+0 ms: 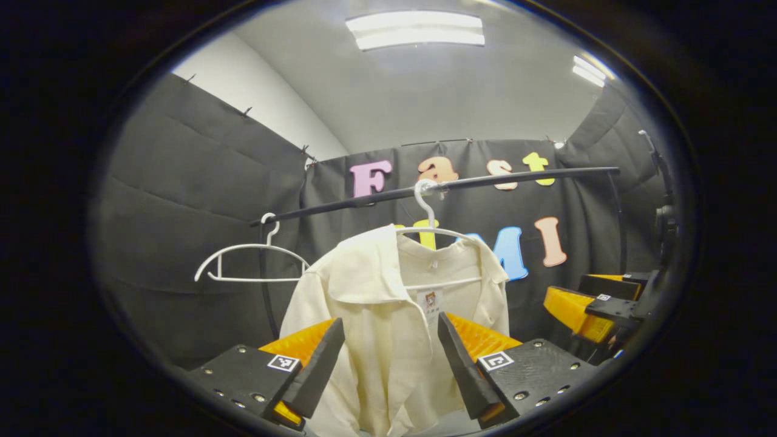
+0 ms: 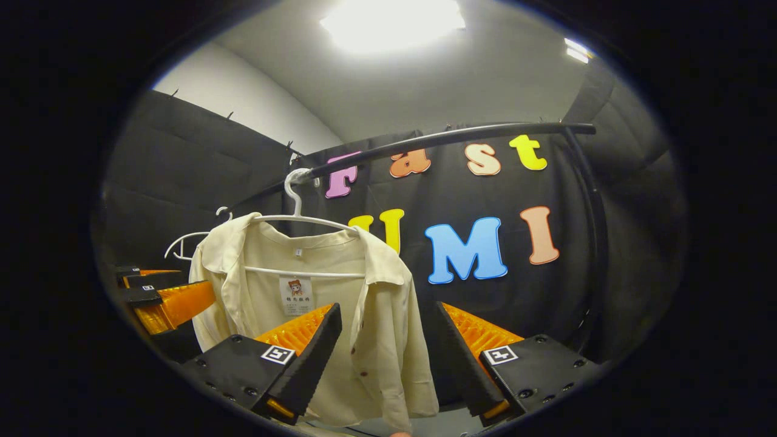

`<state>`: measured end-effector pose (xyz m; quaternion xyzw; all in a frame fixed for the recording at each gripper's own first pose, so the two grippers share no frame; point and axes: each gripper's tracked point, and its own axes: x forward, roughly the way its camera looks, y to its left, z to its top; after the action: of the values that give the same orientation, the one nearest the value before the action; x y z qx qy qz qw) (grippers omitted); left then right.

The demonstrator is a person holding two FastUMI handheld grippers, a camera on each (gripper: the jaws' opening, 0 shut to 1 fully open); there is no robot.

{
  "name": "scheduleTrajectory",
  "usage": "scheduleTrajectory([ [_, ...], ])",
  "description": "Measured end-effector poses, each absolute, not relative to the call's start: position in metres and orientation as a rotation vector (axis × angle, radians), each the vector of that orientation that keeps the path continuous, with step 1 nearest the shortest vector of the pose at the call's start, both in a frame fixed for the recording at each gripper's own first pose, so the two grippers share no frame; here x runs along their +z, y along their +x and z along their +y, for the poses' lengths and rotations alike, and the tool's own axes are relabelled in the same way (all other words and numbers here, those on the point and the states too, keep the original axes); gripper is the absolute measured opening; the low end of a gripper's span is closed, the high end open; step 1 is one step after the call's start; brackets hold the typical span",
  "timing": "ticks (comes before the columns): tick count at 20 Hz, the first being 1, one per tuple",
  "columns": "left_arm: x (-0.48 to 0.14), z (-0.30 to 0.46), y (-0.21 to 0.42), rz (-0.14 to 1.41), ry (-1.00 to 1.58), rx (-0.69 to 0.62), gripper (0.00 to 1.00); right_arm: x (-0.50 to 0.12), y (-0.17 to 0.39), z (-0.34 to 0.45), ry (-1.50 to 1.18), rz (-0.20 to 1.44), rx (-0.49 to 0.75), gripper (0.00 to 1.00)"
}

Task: Grasp the clothes on the hanger with both hands and then place them into the laundry hamper below.

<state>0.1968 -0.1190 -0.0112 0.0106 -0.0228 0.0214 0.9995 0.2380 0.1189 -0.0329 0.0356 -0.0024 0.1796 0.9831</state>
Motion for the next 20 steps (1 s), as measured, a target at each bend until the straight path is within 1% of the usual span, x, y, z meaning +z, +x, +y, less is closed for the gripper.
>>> scheduleTrajectory([
  [4,-0.021,-0.132,0.227,-0.044,0.044,0.064,0.92,-0.041,0.265,0.147,0.107,0.014,0.431,0.97],
  [10,-0.051,-0.119,0.270,0.001,0.055,0.165,0.92,-0.047,0.309,0.172,0.130,-0.003,0.480,0.97],
  [14,-0.064,-0.109,0.287,0.032,0.062,0.230,0.92,-0.065,0.344,0.179,0.134,0.026,0.451,0.96],
  [15,-0.065,-0.107,0.290,0.028,0.071,0.246,0.92,-0.071,0.353,0.178,0.133,0.036,0.437,0.96],
  [16,-0.066,-0.105,0.294,0.024,0.081,0.260,0.90,-0.077,0.362,0.177,0.125,0.048,0.417,0.94],
  [17,-0.066,-0.105,0.297,0.021,0.088,0.272,0.91,-0.083,0.370,0.177,0.118,0.059,0.405,0.96],
  [18,-0.066,-0.105,0.302,0.018,0.091,0.277,0.92,-0.087,0.377,0.178,0.116,0.070,0.400,0.94],
  [19,-0.066,-0.105,0.307,0.018,0.099,0.283,0.92,-0.088,0.381,0.183,0.121,0.077,0.398,0.94],
  [20,-0.066,-0.103,0.311,0.025,0.112,0.294,0.91,-0.088,0.384,0.187,0.132,0.082,0.402,0.98],
])
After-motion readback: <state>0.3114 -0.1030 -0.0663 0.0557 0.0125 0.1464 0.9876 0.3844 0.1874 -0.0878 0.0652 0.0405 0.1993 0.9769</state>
